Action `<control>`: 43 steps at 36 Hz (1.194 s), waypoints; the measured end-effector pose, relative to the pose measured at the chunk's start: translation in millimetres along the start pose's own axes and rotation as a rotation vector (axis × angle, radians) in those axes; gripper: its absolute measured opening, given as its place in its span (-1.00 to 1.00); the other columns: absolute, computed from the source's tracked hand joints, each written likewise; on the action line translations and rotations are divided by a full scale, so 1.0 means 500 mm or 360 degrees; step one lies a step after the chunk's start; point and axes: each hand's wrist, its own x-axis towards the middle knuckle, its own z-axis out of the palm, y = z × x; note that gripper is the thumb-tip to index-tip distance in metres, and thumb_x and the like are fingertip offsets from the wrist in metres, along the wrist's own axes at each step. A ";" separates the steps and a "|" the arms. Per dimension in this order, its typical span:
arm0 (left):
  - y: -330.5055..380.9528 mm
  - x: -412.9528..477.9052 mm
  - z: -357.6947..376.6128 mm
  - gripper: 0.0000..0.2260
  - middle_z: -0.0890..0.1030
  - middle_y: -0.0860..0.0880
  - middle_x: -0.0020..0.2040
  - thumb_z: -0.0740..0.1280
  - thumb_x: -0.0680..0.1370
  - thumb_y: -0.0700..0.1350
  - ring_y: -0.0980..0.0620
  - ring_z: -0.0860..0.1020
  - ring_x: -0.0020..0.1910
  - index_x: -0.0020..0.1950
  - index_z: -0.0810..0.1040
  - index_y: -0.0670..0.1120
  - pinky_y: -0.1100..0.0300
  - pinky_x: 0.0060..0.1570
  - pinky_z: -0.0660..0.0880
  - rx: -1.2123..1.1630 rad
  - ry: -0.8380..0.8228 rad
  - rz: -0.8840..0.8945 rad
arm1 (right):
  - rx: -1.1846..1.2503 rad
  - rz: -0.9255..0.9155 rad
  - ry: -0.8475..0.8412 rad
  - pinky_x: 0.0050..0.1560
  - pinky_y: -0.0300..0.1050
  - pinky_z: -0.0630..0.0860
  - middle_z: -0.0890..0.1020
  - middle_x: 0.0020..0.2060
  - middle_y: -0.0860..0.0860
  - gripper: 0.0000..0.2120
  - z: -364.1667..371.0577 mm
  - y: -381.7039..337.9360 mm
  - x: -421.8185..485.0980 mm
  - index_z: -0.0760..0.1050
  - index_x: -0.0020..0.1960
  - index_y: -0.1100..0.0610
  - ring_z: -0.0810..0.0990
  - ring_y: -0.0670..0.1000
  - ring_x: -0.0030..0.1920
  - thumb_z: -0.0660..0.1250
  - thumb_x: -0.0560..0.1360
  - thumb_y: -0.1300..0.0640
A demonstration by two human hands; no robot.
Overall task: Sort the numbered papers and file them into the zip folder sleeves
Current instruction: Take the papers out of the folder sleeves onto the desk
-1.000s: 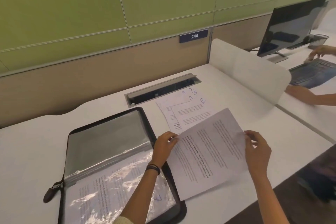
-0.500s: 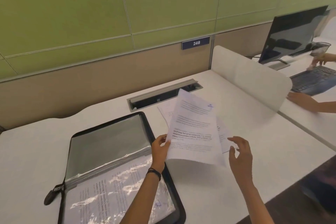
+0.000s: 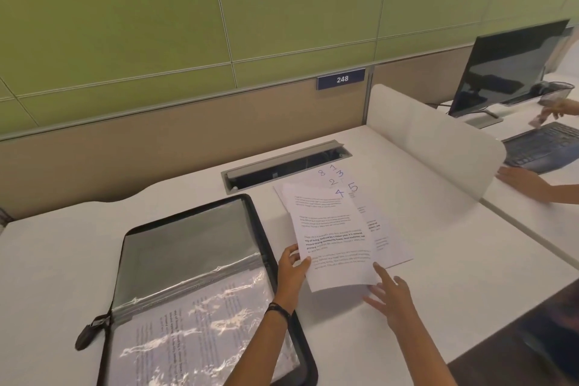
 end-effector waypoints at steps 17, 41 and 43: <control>-0.023 -0.006 0.000 -0.69 0.56 -0.12 0.13 0.34 0.54 -0.23 0.03 0.57 0.07 0.24 0.39 -0.03 0.25 -0.09 0.56 0.0030 -0.0039 -0.0064 | 0.0111 -0.0186 0.0279 -0.48 -0.24 0.55 0.40 0.11 0.18 -0.12 0.032 0.024 0.015 -0.07 0.53 0.10 0.54 0.17 -0.10 0.33 0.41 0.50; -0.054 -0.025 -0.257 -0.68 0.37 0.13 0.38 0.21 0.59 0.11 0.09 0.25 0.43 0.33 0.41 0.10 0.17 0.46 0.09 0.1492 -0.0008 0.0511 | -0.0394 -0.0422 0.0477 0.26 0.17 0.40 0.25 0.37 0.31 -0.15 0.053 0.009 0.066 -0.11 0.51 0.19 0.37 0.29 0.29 0.36 0.43 0.38; -0.067 -0.025 -0.276 -0.35 0.19 0.11 0.48 -0.01 0.42 0.49 0.12 0.06 0.49 0.38 0.28 0.16 0.17 0.45 -0.11 0.1589 -0.0158 0.0485 | -0.0571 -0.0456 0.0571 0.32 0.21 0.25 0.14 0.40 0.33 -0.21 0.056 0.015 0.060 -0.04 0.50 0.23 0.22 0.34 0.36 0.35 0.43 0.37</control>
